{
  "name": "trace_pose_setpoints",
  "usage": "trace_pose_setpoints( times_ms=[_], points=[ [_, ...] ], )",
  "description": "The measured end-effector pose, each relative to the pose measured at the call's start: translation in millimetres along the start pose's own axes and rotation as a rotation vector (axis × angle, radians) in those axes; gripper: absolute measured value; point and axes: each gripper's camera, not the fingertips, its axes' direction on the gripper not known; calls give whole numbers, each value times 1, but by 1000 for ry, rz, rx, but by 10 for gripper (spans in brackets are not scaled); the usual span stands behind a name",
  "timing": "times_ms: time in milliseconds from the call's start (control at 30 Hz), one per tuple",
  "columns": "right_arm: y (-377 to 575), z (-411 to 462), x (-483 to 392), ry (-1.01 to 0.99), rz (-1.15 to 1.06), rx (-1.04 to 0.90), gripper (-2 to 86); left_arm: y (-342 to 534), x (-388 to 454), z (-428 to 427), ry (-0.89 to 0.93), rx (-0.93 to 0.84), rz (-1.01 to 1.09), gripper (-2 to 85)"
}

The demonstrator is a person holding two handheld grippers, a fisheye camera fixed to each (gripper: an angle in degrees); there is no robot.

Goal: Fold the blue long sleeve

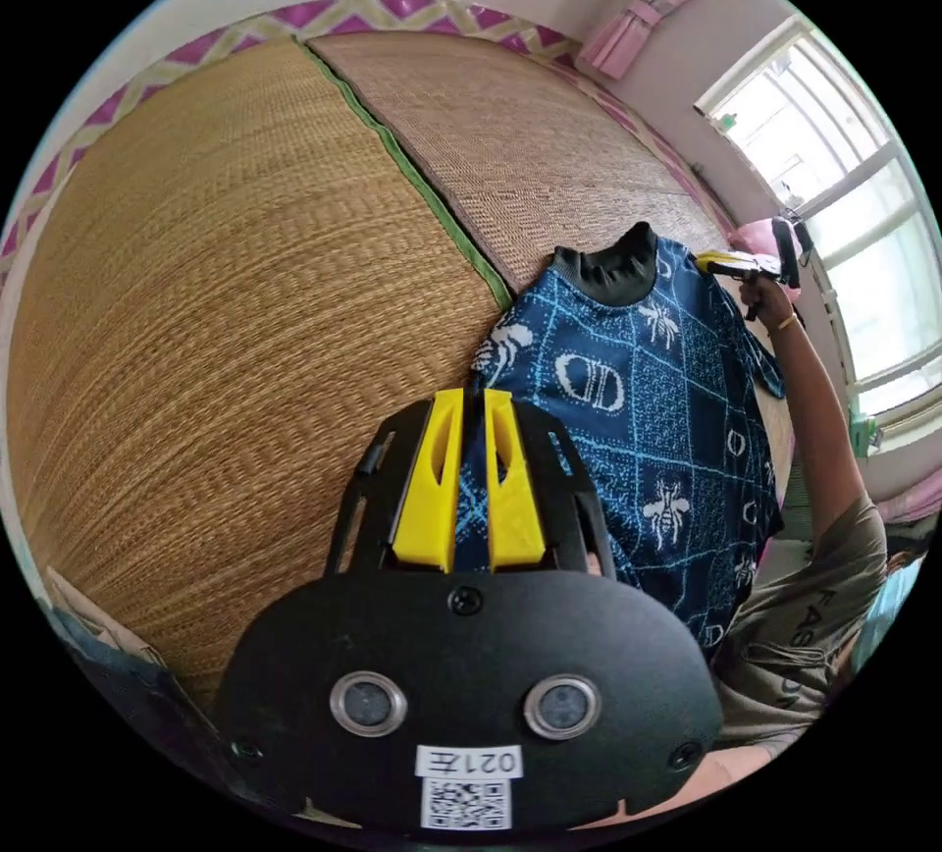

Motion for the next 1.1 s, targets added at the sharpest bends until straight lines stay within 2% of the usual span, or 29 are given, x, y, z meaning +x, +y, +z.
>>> trace_pose_setpoints(
  times_ms=[67,167,367,400,467,500,533,567,600,633,700,867,933,1100],
  points=[
    [26,-27,18,-48,43,62,78,33,-10,-37,-67,62,-25,-8],
    [82,-81,42,-94,90,138,78,95,-18,-97,21,106,-9,-5],
    [224,-181,-4,-49,-53,177,-3,247,36,-184,77,152,37,-7],
    [255,-195,-31,35,-125,166,-6,271,54,-193,40,121,38,-8],
    [299,-207,-84,267,-280,109,-8,302,95,-204,-168,59,109,-9],
    [326,-214,-114,436,-311,120,-8,322,125,-211,-381,52,164,-9],
    [353,-233,-131,506,-232,253,-8,341,152,-219,-564,100,154,-9],
    [367,-244,-136,490,-179,332,-8,349,163,-224,-617,129,148,-10],
    [391,-263,-142,398,-120,418,-7,366,181,-235,-625,180,157,-10],
    [405,-272,-152,365,-132,404,-6,379,195,-245,-567,207,171,-10],
    [422,-282,-177,493,-141,385,-5,393,215,-259,-532,231,173,-9],
    [454,-310,-221,663,-83,441,35,435,261,-301,-635,397,91,-4],
    [463,-319,-235,679,-69,478,87,449,275,-318,-601,421,83,11],
    [462,-320,-226,696,-64,438,115,465,280,-340,-495,420,9,49]
  ],
)
